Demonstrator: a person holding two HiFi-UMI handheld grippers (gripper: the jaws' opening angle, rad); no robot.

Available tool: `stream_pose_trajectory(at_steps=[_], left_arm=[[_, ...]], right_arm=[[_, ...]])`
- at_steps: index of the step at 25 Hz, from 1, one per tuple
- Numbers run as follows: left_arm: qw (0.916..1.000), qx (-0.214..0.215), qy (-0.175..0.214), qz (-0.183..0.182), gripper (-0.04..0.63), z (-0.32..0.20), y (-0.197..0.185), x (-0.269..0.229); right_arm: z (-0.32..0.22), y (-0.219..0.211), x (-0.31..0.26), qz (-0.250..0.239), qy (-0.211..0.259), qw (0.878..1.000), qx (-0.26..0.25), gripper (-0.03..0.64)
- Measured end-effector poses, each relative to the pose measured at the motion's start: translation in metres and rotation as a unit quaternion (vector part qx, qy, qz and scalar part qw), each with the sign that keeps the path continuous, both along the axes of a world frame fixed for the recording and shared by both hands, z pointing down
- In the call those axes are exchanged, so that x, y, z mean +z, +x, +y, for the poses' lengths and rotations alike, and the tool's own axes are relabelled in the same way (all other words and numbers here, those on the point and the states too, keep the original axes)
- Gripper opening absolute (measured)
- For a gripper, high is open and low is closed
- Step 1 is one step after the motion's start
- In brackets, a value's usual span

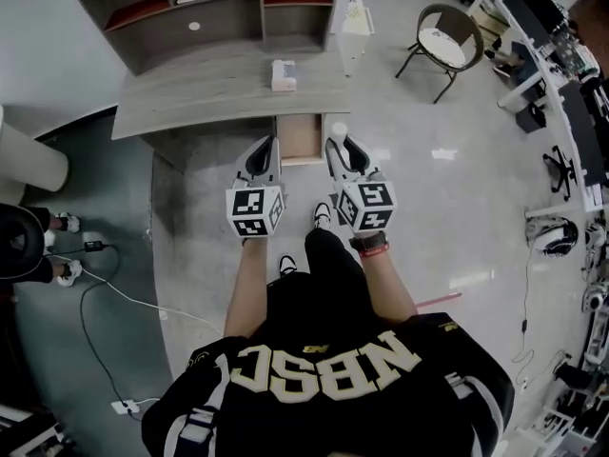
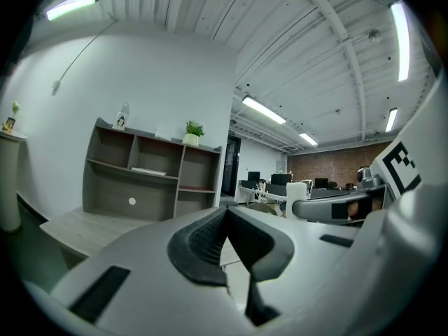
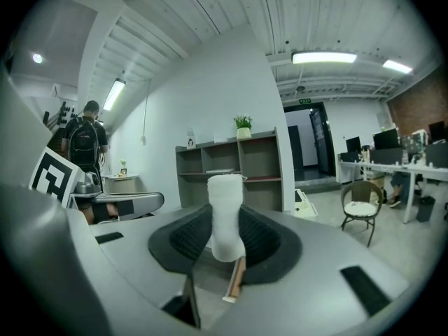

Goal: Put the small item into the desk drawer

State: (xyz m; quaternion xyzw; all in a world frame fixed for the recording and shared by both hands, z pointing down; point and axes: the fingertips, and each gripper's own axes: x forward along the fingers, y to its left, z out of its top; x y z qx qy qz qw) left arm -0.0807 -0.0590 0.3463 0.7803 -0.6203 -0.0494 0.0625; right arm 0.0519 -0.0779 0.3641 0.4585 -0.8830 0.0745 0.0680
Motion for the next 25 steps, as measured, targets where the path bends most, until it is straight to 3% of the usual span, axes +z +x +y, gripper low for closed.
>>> stream_pose_trajectory(at_steps=[16, 25], left_arm=[[0.9955, -0.003, -0.095, -0.001, 0.012, -0.083, -0.001, 0.094], [0.9881, -0.006, -0.154, 0.004, 0.013, -0.094, -0.003, 0.155]], right_arm=[[-0.083, -0.017, 0.101, 0.02, -0.097, 0.994, -0.037, 0.127], [-0.096, -0.032, 0.175, 0.01, -0.187, 0.98, -0.063, 0.127]])
